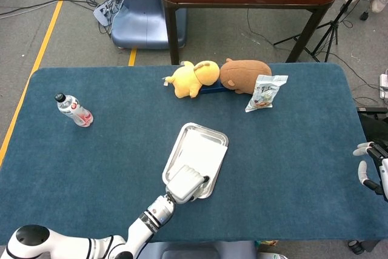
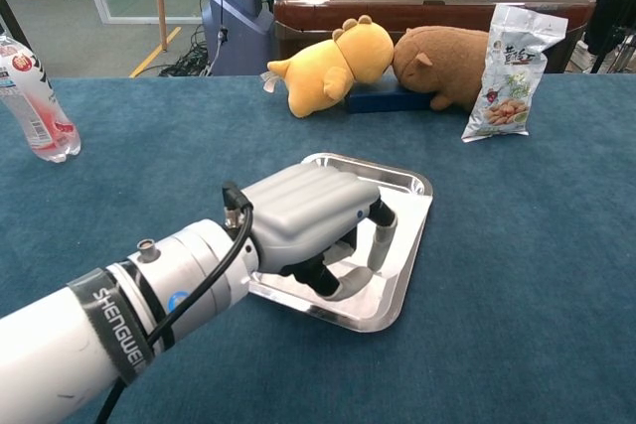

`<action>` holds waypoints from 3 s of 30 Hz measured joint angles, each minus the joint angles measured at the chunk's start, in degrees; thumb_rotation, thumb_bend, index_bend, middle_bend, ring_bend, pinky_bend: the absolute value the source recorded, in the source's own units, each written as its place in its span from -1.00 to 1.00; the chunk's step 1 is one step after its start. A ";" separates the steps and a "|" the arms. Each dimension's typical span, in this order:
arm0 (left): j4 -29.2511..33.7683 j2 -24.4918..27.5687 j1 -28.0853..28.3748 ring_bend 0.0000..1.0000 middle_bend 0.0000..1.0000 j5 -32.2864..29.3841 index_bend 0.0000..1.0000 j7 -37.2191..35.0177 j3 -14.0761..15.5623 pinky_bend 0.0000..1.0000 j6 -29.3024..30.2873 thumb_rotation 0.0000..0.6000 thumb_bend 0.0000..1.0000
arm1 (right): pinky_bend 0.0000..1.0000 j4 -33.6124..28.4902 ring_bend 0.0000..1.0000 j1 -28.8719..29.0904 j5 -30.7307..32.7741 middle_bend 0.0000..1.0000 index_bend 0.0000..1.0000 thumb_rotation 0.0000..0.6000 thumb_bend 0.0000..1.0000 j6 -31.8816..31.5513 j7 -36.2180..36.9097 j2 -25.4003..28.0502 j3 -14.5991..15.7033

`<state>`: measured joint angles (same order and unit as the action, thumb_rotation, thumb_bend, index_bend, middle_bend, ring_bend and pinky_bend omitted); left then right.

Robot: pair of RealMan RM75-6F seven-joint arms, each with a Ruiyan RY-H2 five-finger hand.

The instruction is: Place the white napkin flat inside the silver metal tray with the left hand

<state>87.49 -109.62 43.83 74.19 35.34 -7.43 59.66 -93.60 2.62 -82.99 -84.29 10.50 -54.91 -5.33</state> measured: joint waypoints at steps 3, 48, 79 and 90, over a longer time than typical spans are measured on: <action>-1.18 -0.53 0.29 0.84 1.00 0.76 0.24 0.14 0.09 0.85 0.20 1.00 0.42 | -0.42 0.00 -0.65 0.03 0.04 -0.31 -0.15 1.00 0.22 0.08 0.03 0.01 0.00; 6.49 6.11 0.33 0.72 1.00 -5.08 -0.40 8.20 -0.49 0.81 -0.81 1.00 0.61 | -0.42 -0.16 -0.65 0.32 0.52 -0.31 -0.15 1.00 0.22 0.80 -0.65 -0.09 0.00; 4.66 6.06 10.95 0.73 1.00 -25.56 -0.55 19.81 -3.42 0.81 -1.95 1.00 0.71 | -0.42 0.12 -0.65 0.52 0.88 -0.31 -0.15 1.00 0.22 1.60 0.77 0.28 -0.01; -0.27 2.88 14.22 0.73 1.00 -28.42 -0.54 20.00 -4.20 0.81 -1.75 1.00 0.71 | -0.42 0.89 -0.65 0.65 1.14 -0.31 -0.15 1.00 0.22 2.20 2.72 0.61 -0.11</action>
<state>87.22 -106.74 58.05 45.77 55.34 -11.63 57.92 -92.71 3.26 -81.85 -82.09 13.23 -54.29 -5.44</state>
